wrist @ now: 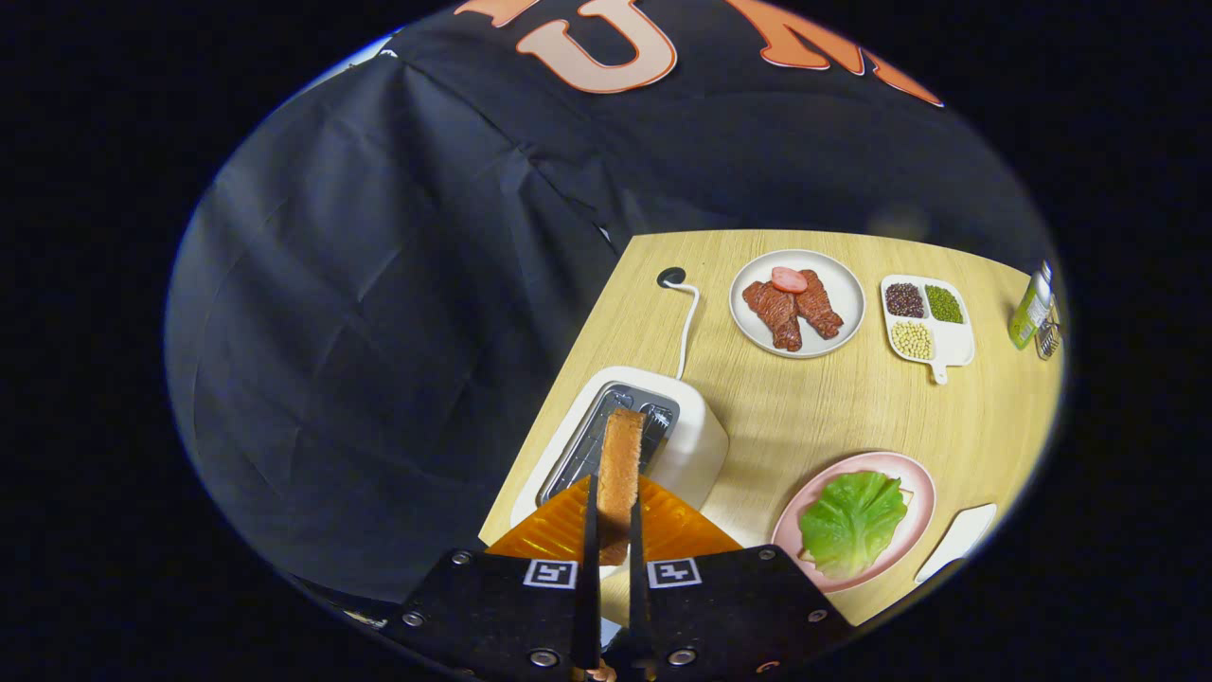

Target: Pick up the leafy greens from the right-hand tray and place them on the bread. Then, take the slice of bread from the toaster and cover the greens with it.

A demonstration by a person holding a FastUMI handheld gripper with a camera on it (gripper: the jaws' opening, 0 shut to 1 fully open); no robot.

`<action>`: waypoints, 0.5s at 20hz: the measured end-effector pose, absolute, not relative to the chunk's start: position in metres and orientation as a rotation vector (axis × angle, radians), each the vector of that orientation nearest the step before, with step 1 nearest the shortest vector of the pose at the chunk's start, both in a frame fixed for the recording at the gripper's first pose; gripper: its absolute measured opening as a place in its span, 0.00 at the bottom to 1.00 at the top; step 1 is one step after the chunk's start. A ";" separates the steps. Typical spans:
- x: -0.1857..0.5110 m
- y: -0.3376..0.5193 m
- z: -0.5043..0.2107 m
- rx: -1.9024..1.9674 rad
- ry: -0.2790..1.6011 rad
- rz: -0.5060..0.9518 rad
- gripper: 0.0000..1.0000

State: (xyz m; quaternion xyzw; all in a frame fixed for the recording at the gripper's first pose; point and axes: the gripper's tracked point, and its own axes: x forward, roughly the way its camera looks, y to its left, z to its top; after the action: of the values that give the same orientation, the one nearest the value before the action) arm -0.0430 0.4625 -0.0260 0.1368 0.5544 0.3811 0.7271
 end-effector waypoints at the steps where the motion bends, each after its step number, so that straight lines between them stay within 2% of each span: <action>1: -0.043 0.457 -0.019 0.313 1.205 0.847 0.13; 10: -0.043 0.406 -0.019 0.393 1.143 0.838 0.13</action>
State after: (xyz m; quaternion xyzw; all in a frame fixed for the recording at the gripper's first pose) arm -0.0427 0.4055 -0.0190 0.1792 0.5216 0.3821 0.7415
